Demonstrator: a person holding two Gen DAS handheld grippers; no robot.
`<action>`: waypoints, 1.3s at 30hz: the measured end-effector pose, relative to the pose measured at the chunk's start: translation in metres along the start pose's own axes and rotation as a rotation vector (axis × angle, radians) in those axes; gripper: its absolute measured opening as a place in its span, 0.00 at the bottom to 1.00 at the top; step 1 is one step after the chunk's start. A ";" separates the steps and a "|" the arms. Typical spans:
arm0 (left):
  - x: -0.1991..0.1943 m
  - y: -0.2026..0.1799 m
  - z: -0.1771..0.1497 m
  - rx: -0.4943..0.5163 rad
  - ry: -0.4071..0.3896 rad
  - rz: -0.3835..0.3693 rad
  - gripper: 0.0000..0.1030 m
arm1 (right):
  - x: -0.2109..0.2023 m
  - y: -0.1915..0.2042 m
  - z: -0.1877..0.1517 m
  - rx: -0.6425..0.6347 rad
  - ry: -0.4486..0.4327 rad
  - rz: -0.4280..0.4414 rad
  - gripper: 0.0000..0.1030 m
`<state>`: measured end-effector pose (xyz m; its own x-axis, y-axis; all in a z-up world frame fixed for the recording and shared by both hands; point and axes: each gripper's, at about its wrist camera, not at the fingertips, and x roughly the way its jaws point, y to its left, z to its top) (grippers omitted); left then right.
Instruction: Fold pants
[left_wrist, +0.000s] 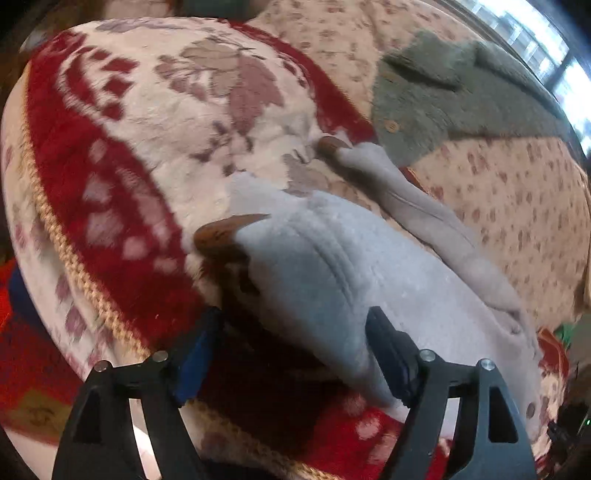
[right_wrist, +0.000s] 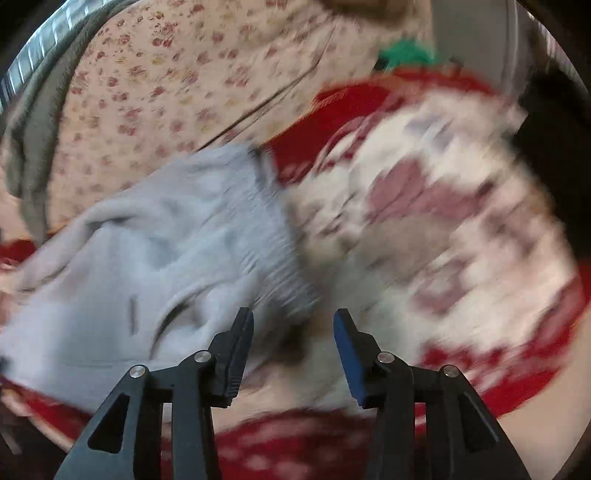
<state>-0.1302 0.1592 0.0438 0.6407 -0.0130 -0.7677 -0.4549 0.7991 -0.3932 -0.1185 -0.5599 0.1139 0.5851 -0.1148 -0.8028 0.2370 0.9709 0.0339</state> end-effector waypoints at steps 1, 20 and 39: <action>-0.007 -0.008 -0.001 0.022 -0.032 0.022 0.76 | -0.006 0.005 0.005 -0.005 -0.017 0.032 0.48; -0.028 0.007 0.014 -0.073 -0.094 0.071 0.76 | 0.027 0.418 -0.027 -0.525 0.236 0.885 0.61; 0.025 0.006 0.058 -0.063 -0.126 -0.078 0.59 | 0.062 0.541 -0.105 -0.853 0.190 0.790 0.63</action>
<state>-0.0805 0.1984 0.0517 0.7462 0.0051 -0.6657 -0.4362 0.7591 -0.4832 -0.0358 -0.0191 0.0198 0.1950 0.5443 -0.8159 -0.7770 0.5934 0.2102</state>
